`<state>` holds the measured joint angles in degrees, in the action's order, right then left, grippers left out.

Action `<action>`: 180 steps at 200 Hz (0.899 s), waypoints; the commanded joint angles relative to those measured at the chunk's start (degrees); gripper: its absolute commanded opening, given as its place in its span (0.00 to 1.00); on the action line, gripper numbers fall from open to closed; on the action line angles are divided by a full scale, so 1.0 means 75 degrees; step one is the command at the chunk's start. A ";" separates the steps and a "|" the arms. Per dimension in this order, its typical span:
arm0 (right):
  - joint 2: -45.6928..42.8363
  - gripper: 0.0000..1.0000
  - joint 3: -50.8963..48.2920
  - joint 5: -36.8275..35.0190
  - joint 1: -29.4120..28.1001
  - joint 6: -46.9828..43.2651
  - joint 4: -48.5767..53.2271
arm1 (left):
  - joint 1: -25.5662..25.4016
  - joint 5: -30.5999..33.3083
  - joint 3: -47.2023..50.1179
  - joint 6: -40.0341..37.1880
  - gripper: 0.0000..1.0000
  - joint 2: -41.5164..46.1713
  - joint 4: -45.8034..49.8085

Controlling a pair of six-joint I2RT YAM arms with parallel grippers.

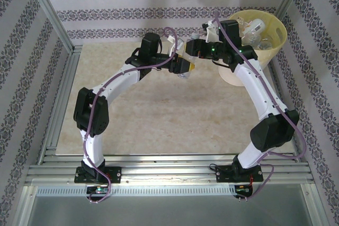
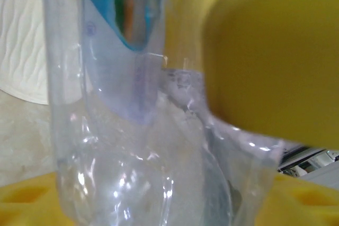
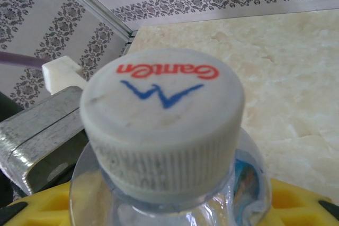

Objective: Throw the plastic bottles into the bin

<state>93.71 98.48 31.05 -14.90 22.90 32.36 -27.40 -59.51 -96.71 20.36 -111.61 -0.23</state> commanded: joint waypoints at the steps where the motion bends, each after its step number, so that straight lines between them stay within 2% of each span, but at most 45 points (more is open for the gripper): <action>1: -0.0136 0.49 0.0296 -0.0278 -0.0024 -0.0105 0.0007 | -0.0041 0.0179 0.0317 -0.0097 1.00 0.0508 -0.0640; 24: -0.0241 0.44 0.0493 -0.0621 0.0039 -0.0158 0.0259 | 0.0230 0.0459 0.0719 0.0400 1.00 0.0595 -0.1404; 43: -0.0444 0.43 0.0621 -0.0908 0.0138 -0.0171 0.0372 | 0.0527 0.0624 0.1000 0.0720 1.00 0.0710 -0.1928; 81: -0.1118 0.42 0.0829 -0.1722 0.0504 -0.0367 0.0379 | 0.1015 0.0897 0.1294 0.0726 1.00 0.0834 -0.2127; 138: -0.2468 0.42 0.0736 -0.3286 0.2036 -0.0929 -0.0213 | 0.1406 0.1554 0.1743 0.0498 1.00 0.0948 -0.2156; 180: -0.2722 0.40 0.1224 -0.4115 0.2909 -0.1787 -0.0872 | 0.1485 0.1711 0.1800 0.0512 1.00 0.0849 -0.2199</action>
<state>73.47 104.92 5.85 4.86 15.00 30.94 -17.12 -47.66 -83.77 24.91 -107.18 -12.99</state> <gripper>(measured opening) 0.446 0.998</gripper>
